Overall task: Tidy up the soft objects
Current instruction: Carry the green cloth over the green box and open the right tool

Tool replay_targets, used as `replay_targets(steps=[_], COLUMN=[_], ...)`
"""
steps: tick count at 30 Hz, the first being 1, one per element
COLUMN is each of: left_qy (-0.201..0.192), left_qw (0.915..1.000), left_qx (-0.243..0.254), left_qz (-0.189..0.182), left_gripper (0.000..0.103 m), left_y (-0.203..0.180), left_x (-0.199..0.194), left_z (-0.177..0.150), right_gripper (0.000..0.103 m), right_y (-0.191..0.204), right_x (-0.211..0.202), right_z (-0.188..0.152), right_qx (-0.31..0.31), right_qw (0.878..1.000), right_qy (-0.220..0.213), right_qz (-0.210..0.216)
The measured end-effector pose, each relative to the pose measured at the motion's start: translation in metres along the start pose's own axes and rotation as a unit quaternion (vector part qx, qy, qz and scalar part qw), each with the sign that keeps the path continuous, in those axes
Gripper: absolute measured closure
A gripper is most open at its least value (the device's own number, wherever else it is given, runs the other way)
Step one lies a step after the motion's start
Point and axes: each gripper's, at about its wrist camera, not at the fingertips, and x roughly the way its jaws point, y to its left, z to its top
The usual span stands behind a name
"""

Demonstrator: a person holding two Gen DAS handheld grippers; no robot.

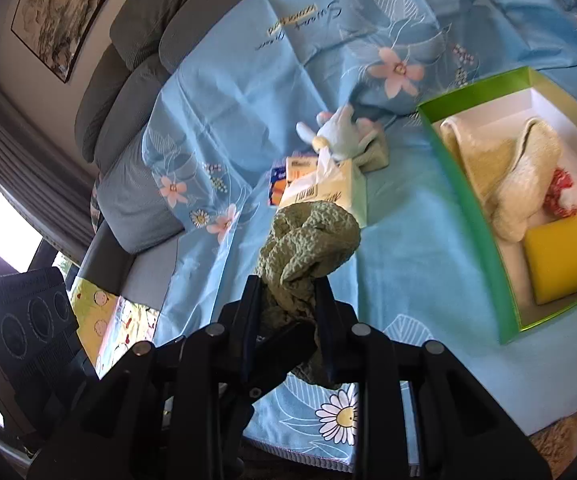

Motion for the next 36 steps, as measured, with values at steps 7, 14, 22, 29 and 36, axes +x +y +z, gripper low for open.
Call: replay_targets(steps=[7, 14, 22, 29, 36], left_qy=[-0.007, -0.002, 0.019, 0.050, 0.087], left_qw=[0.9992, 0.9968, 0.9916, 0.9843, 0.9782], left_qx=[0.033, 0.063, 0.088, 0.108, 0.108], left_qz=[-0.020, -0.050, -0.093, -0.130, -0.155], left_gripper=[0.077, 0.077, 0.077, 0.077, 0.077], left_y=[-0.027, -0.054, -0.080, -0.103, -0.118], left_x=[0.005, 0.024, 0.059, 0.099, 0.141], left_z=[0.012, 0.024, 0.037, 0.043, 0.044], right_gripper=[0.077, 0.077, 0.077, 0.077, 0.077], right_y=[-0.012, -0.031, -0.063, -0.100, -0.135], right_x=[-0.030, -0.053, -0.072, -0.084, -0.085], right_z=[0.008, 0.017, 0.027, 0.033, 0.040], right_qx=[0.007, 0.023, 0.051, 0.087, 0.117], right_qw=[0.999, 0.997, 0.991, 0.984, 0.976], right_qy=[-0.039, -0.071, -0.102, -0.117, -0.117], right_qz=[-0.013, -0.036, -0.073, -0.106, -0.144])
